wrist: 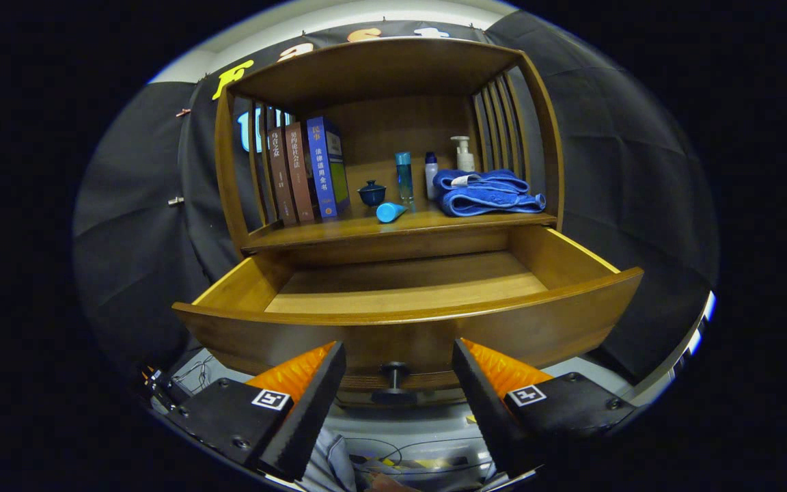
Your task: Pull open the drawer, take out the items inside it, and place them on the countertop above the cabinet.
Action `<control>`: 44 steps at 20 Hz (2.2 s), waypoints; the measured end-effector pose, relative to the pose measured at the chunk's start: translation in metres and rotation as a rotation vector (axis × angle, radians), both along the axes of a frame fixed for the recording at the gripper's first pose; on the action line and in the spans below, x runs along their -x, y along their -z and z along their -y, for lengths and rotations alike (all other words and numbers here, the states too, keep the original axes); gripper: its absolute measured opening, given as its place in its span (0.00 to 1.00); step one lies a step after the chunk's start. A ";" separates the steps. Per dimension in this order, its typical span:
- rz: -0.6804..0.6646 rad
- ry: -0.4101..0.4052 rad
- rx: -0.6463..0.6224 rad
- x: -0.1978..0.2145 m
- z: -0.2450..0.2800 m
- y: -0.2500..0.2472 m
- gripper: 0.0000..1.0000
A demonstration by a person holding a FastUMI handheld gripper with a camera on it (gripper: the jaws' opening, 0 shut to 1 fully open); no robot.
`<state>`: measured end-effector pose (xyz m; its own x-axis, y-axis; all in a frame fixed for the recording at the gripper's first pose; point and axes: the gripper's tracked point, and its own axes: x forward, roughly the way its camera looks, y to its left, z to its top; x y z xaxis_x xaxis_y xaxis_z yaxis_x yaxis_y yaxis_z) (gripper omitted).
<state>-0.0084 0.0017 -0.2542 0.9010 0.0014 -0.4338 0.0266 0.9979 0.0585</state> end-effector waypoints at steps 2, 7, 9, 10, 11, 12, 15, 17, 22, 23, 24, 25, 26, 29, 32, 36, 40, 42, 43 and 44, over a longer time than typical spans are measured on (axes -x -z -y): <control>-0.009 0.013 0.011 -0.002 0.003 0.001 1.00; -0.005 0.024 0.009 -0.028 0.006 -0.003 0.99; -0.016 0.021 0.018 -0.047 0.007 0.000 0.99; -0.009 0.023 0.019 -0.056 0.007 -0.004 0.99; -0.016 0.026 0.015 -0.069 0.007 0.001 0.99; -0.016 0.027 0.011 -0.077 0.007 0.002 0.99; -0.008 0.031 0.007 -0.102 0.006 0.004 0.99; -0.003 0.033 0.005 -0.119 0.006 0.005 0.99; 0.007 0.028 0.011 -0.152 0.006 0.010 0.99; 0.009 0.028 0.012 -0.157 0.007 0.010 0.99; 0.010 0.029 0.010 -0.161 0.007 0.011 0.99; 0.012 0.030 0.009 -0.165 0.007 0.011 0.99; 0.015 0.032 0.009 -0.169 0.007 0.011 0.99; 0.021 0.037 0.015 -0.174 0.006 0.012 0.99; 0.025 0.038 0.022 -0.174 0.006 0.013 0.99; 0.020 0.034 0.021 -0.174 0.007 0.013 0.99; 0.008 0.037 0.017 -0.171 0.009 0.009 0.98; 0.025 0.038 0.020 -0.168 0.010 -0.003 0.99; 0.038 0.038 0.024 -0.166 0.011 -0.012 0.99; 0.054 0.037 0.029 -0.165 0.012 -0.024 0.99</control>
<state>0.1563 -0.0100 -0.2300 0.9223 -0.0441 -0.3840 0.0612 0.9976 0.0322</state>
